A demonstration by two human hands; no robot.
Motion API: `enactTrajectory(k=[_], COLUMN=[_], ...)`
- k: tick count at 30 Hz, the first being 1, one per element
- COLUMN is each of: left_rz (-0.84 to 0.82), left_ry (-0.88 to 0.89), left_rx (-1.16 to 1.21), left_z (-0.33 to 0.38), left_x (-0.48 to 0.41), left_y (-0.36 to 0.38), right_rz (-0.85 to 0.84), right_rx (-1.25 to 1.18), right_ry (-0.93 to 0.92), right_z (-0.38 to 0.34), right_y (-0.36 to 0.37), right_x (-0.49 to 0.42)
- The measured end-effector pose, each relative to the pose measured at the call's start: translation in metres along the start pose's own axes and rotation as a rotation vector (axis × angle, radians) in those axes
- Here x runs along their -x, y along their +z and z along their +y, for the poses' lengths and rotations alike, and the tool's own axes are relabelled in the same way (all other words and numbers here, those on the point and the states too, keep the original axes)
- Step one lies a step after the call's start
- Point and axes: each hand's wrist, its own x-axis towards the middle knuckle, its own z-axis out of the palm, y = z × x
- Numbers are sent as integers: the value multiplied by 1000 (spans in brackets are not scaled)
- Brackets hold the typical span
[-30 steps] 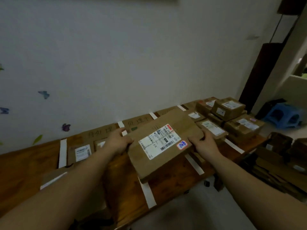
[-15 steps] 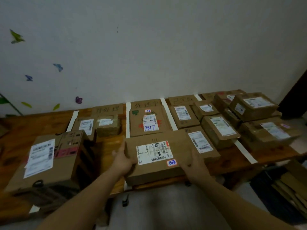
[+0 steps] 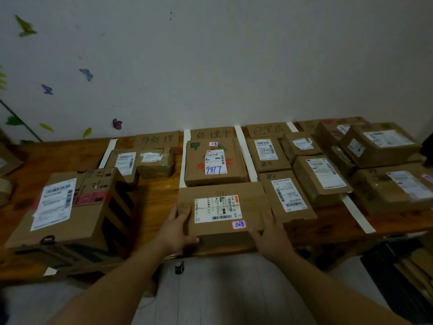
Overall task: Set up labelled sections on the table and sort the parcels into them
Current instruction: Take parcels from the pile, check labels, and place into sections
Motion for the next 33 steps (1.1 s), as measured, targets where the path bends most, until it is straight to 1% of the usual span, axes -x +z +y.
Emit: enactTrajectory(k=[3,5,8,11,15,18,21,25,29,33], left_rz=[27,92,200,248,346,368,415,390,396,432], left_ry=[-12,2,35,60,51,-23,-108,-246,-359,-377], left_rx=[-109,-141,-171,-176,-194,-180,-146,-6,116,271], left_z=[6,8,1,-33,-90,-141,-213,-318,-404,-467], left_x=[-5,0,20,35,64,97,126,165,197,204], left_y=[-16,-38,-87,-137,-188,-222,-256,-300,-335,-357], right_rz=[21,12,-3,-30,-78,-119,-138,-184,-267,-347], right_rx=[213,295,302,287,289,314,356,355,383,406], right_ry=[-5,-68,-172,-267,-417,-508,-567,-661,-729,-748], right_z=[-18,-39,-86,-143,-220,-285,-350,-428,-490,-538], right_y=[-8,-19,-30,-27,5,44,93,163,220,269], right_x=[-12,-14,-14,-4,16,35,62,96,119,123])
